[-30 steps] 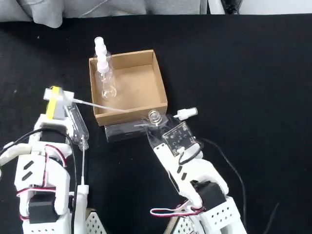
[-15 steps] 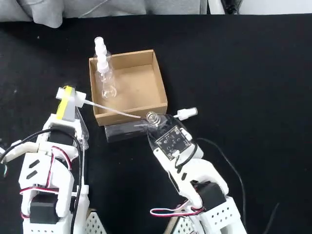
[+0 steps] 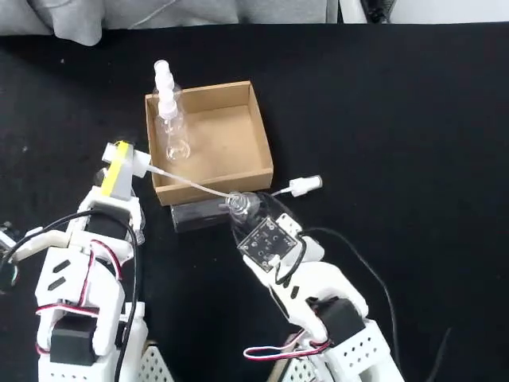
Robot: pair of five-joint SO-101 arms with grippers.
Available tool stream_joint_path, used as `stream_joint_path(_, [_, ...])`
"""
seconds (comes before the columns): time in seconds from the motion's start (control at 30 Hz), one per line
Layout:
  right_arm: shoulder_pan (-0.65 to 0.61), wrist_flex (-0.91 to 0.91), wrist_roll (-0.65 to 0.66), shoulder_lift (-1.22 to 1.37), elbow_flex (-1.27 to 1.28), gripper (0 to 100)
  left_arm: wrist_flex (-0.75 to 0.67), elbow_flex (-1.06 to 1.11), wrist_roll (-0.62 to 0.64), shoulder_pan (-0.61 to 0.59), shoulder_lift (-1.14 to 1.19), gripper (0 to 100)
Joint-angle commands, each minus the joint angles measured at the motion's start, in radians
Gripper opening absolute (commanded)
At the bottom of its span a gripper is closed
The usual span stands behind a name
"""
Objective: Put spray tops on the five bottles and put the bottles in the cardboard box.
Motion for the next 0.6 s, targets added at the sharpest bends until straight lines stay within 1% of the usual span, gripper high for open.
stream_joint_path(0.0, [-0.021, 0.005, 0.009, -0.099, -0.004, 7.0, -0.026, 0.001, 0.002, 0.007, -0.003, 3])
stream_joint_path(0.47, [-0.020, 0.005, 0.008, -0.099, -0.004, 7.0, -0.018, 0.033, -0.041, 0.007, -0.003, 3])
stream_joint_path(0.57, [-0.020, 0.005, 0.008, -0.099, -0.004, 7.0, -0.021, 0.033, -0.038, -0.030, -0.003, 3])
